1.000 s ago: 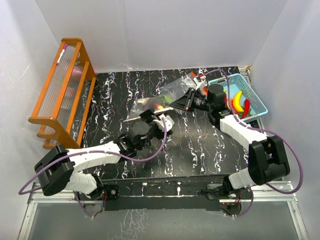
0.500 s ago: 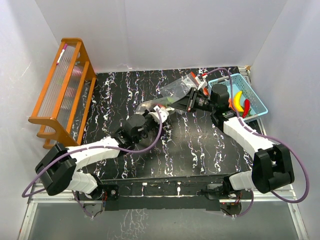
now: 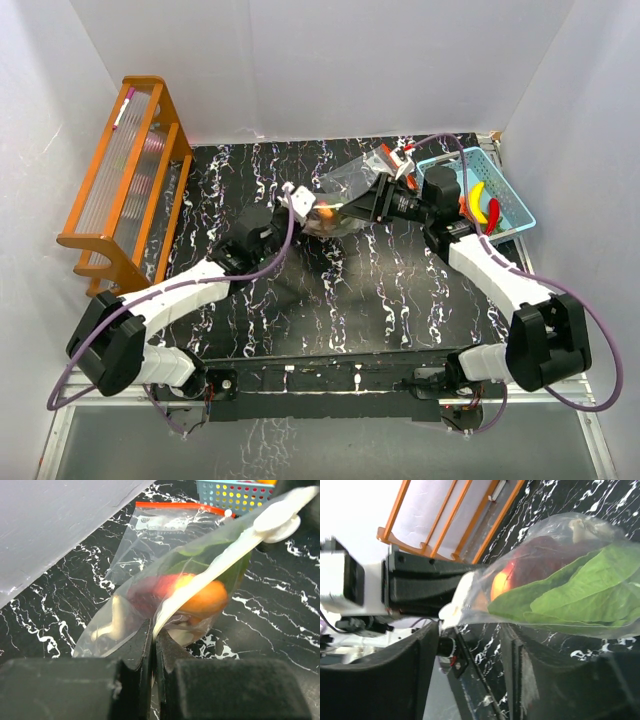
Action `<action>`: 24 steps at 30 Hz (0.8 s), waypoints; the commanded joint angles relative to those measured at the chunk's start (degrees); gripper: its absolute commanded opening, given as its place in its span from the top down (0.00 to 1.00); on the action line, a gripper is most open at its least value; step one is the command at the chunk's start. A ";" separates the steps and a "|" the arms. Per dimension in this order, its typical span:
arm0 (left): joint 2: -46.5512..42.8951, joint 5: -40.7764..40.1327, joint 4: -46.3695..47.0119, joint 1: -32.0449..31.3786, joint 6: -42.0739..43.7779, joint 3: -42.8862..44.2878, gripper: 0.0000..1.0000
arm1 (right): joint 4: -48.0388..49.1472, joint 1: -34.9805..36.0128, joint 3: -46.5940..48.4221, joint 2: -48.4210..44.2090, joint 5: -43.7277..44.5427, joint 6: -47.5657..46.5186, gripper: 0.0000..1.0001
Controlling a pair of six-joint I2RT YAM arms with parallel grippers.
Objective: Open the zip-top bag and remove the fake food
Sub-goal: Pick up the zipper food storage bag at the center of the board.
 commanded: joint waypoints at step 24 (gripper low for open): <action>3.35 34.36 -17.34 9.31 -15.53 20.61 1.00 | 14.51 -0.13 -4.00 -11.24 2.54 -30.18 0.12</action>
